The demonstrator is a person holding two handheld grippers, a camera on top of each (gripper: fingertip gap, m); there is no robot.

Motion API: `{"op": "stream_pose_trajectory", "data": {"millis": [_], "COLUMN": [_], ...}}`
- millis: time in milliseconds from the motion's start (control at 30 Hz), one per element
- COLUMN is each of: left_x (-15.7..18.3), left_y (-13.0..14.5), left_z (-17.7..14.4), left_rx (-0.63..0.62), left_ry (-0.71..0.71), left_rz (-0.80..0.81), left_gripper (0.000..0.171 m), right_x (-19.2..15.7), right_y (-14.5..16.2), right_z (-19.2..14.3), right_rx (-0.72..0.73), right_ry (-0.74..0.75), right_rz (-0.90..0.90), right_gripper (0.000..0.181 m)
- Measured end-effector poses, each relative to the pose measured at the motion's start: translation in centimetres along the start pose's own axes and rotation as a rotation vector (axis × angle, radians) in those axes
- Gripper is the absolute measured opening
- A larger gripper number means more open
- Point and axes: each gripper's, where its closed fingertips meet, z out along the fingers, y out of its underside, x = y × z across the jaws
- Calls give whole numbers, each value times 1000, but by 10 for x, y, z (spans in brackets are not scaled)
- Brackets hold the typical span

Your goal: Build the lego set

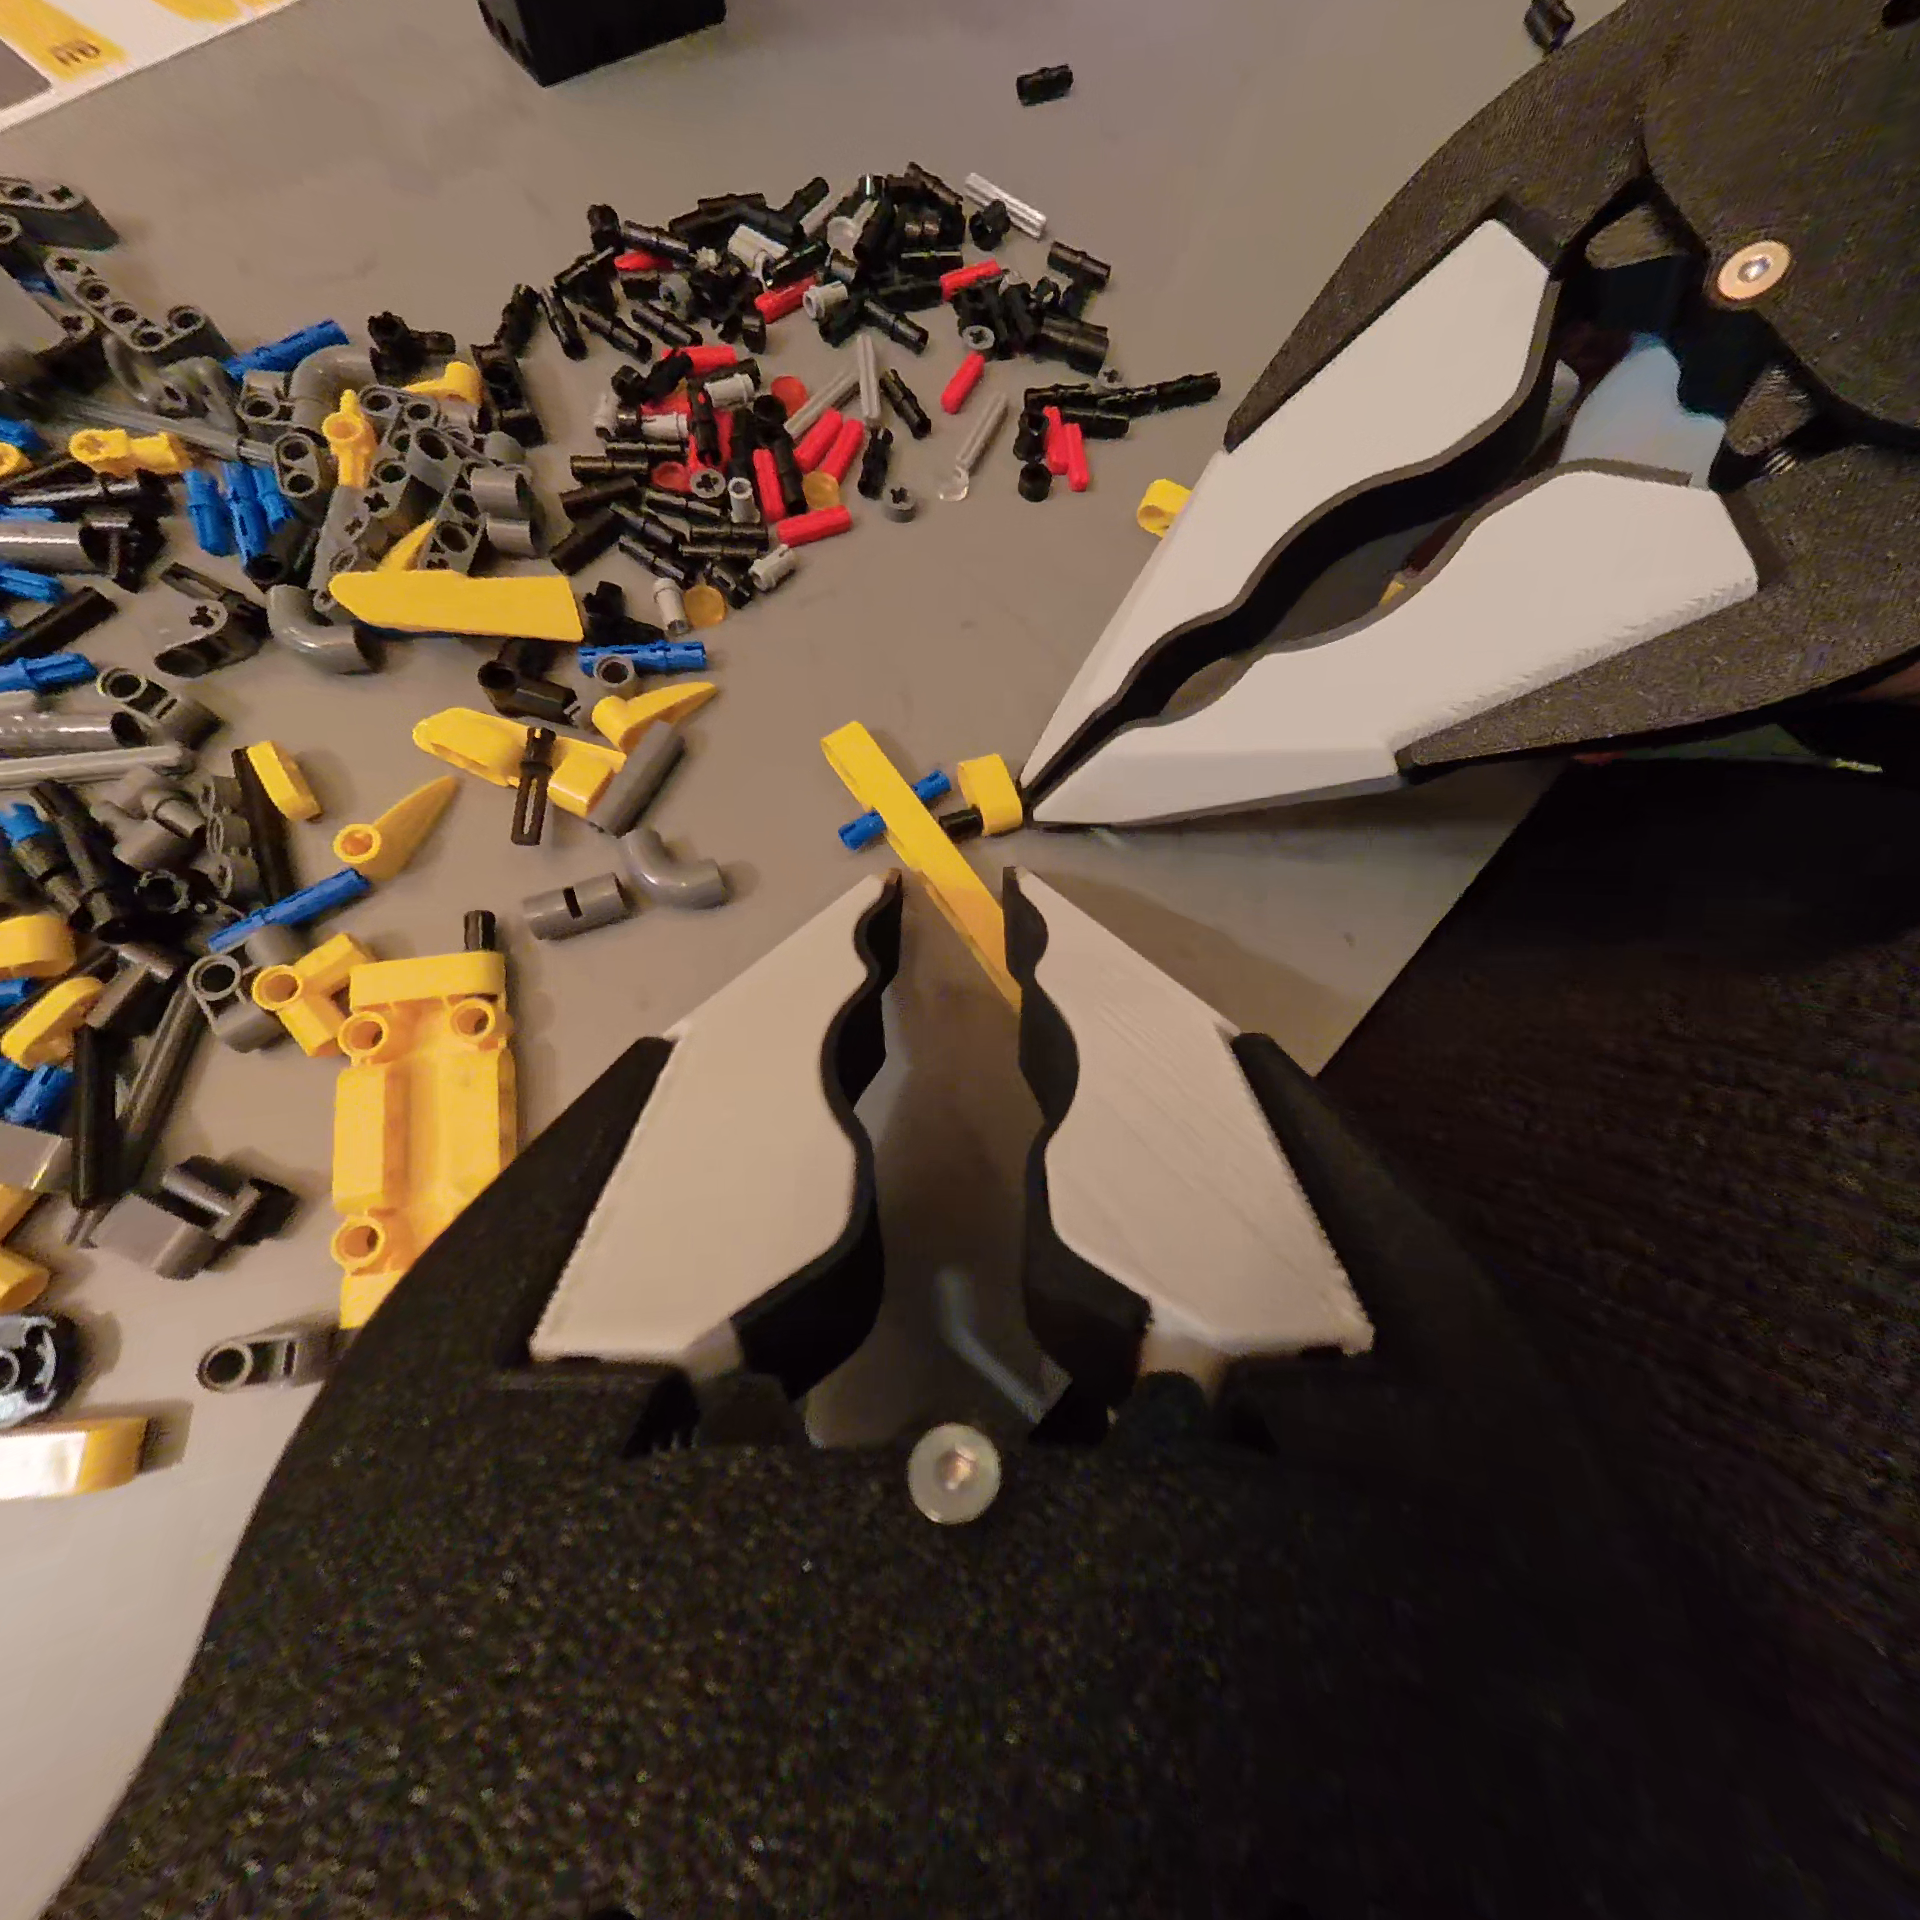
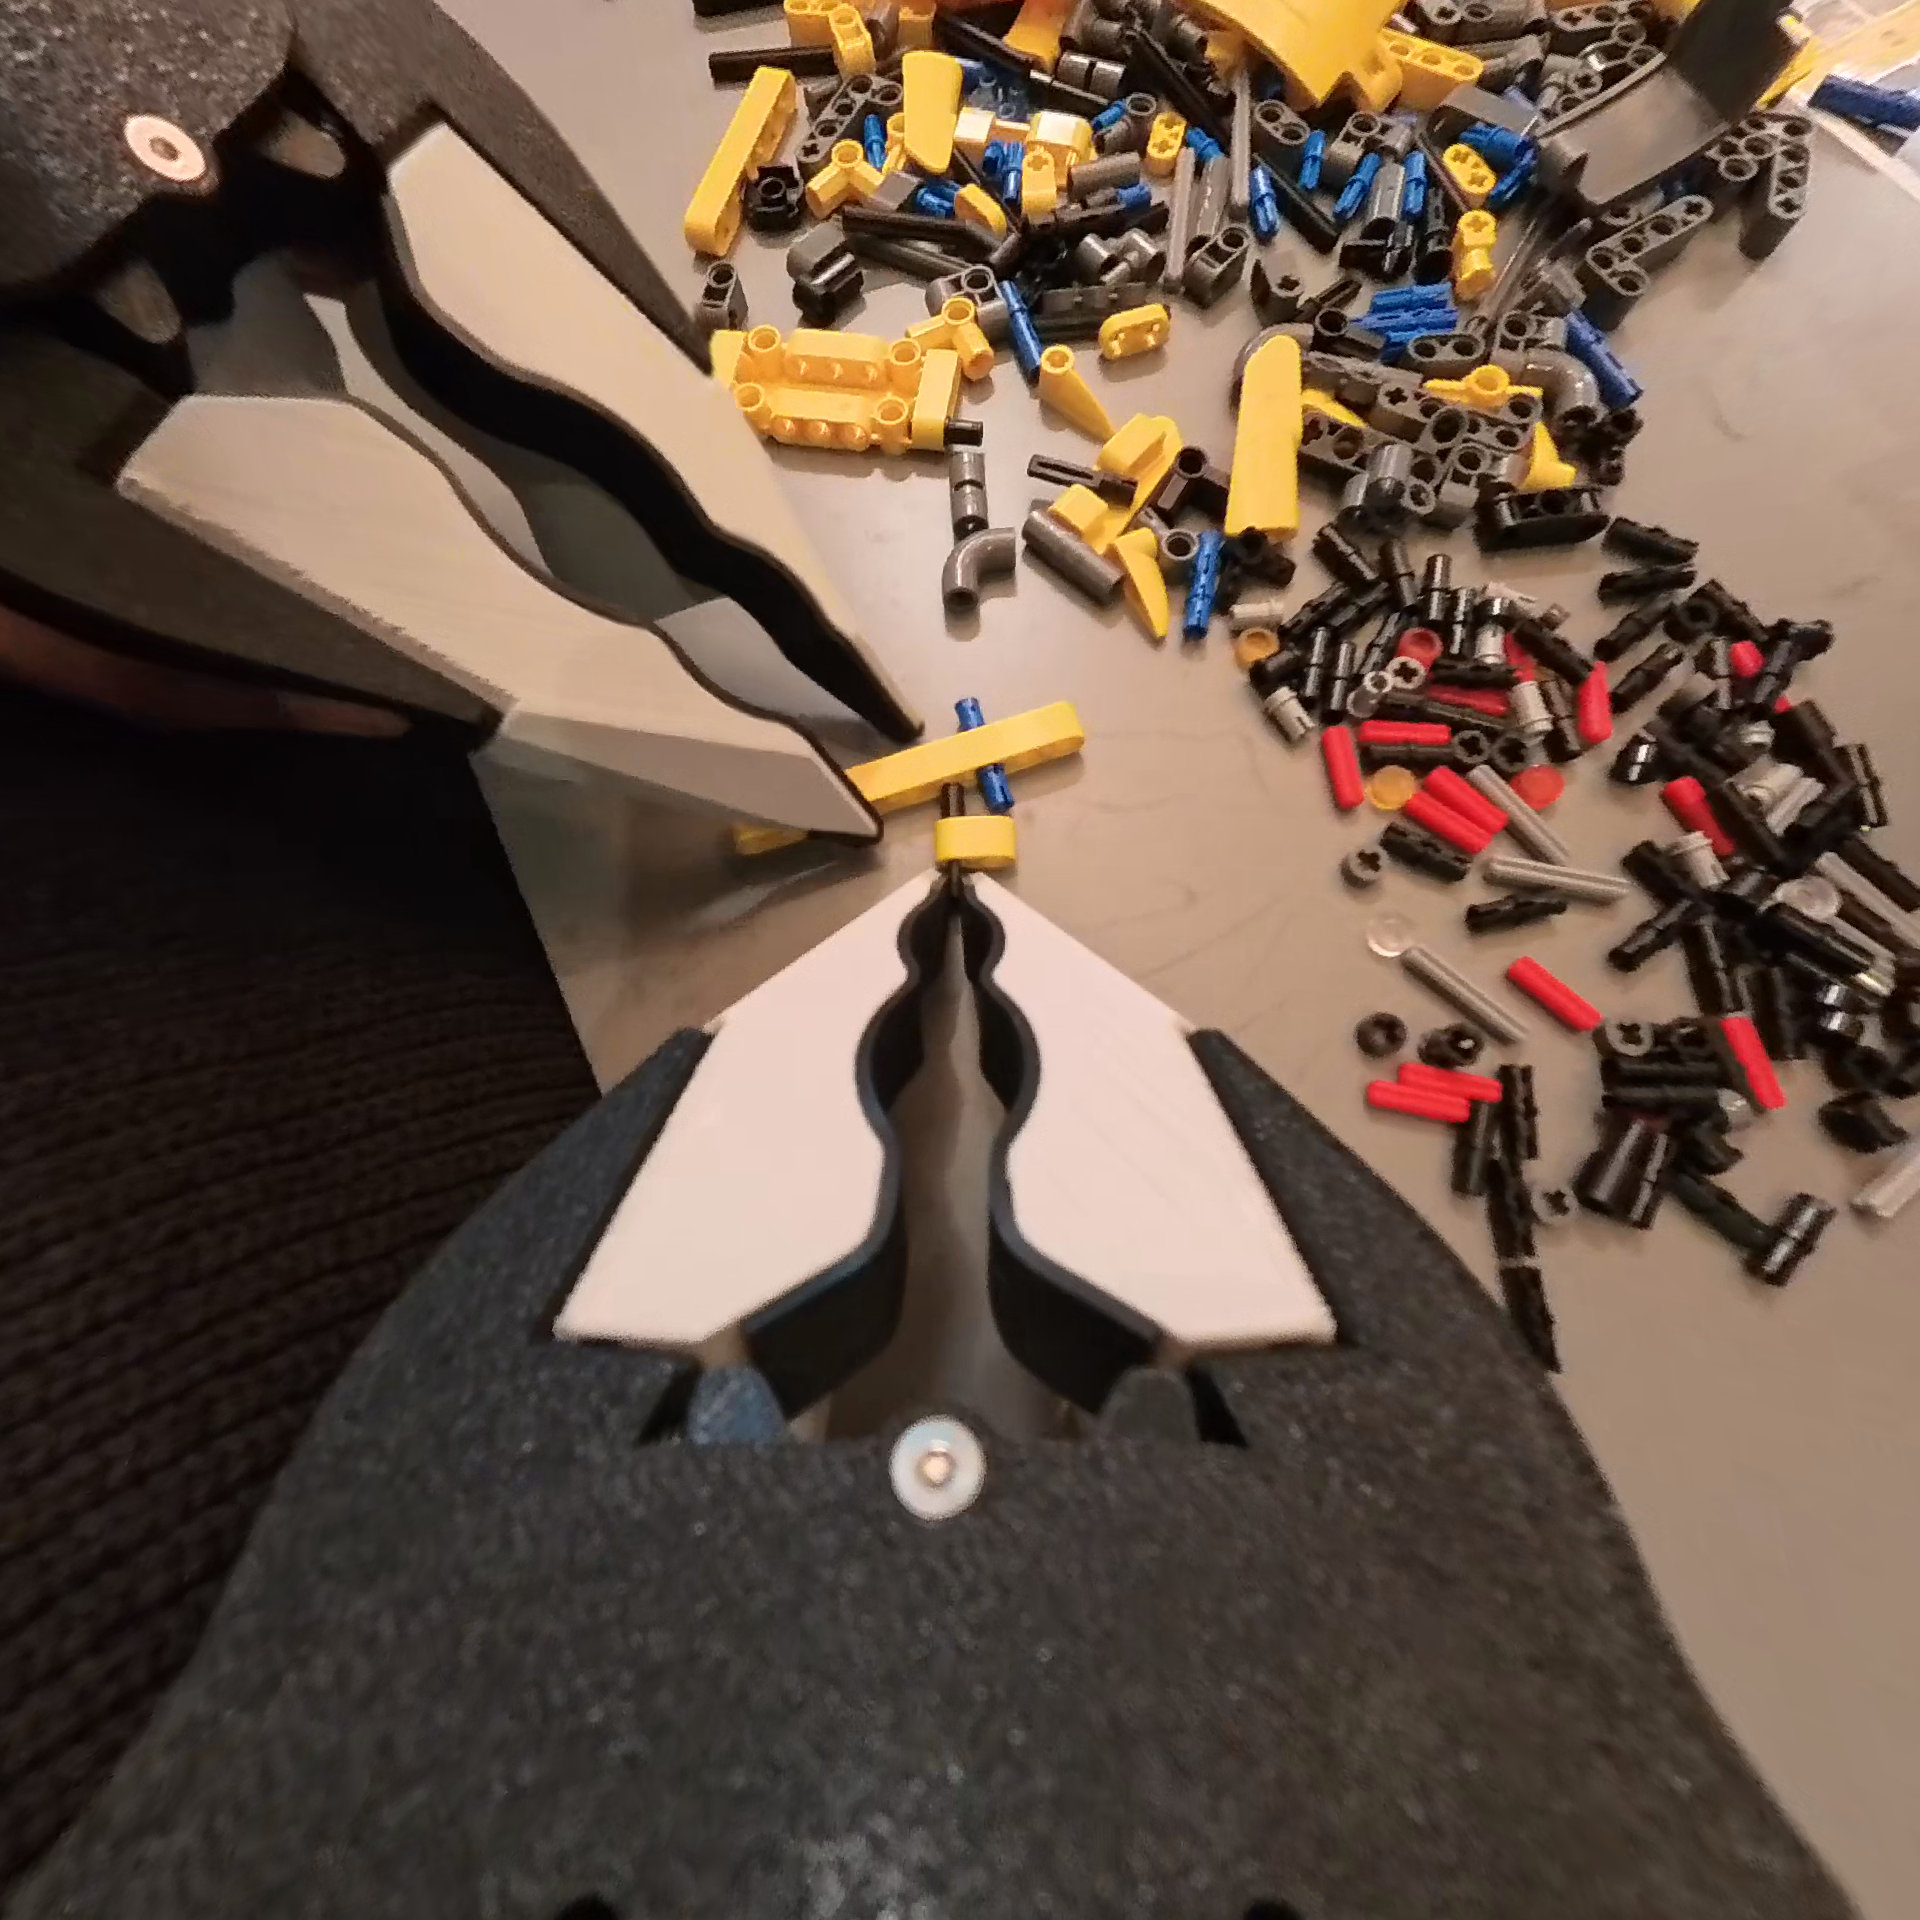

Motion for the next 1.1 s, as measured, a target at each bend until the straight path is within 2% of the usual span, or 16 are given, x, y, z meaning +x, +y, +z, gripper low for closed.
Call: {"op": "stream_pose_trajectory", "data": {"millis": [233, 633, 833, 1100], "left_x": [-2, -2, -2, -2], "left_y": [-2, -2, -3, -3], "left_z": [3, 4, 4, 5], "left_rx": [-9, -7, -2, -6], "left_ry": [-17, -59, -42, -24], "left_rz": [32, 141, 141, 101], "left_gripper": [11, 9, 9, 9], "right_x": [0, 1, 1, 1], "right_y": [0, 0, 0, -1], "right_z": [0, 0, 0, 1], "right_rx": [-16, -31, -33, -22], "right_ry": [1, -3, -90, -83], "right_rz": [-30, -107, -36, 28], "right_gripper": [2, 1, 1, 2]}}
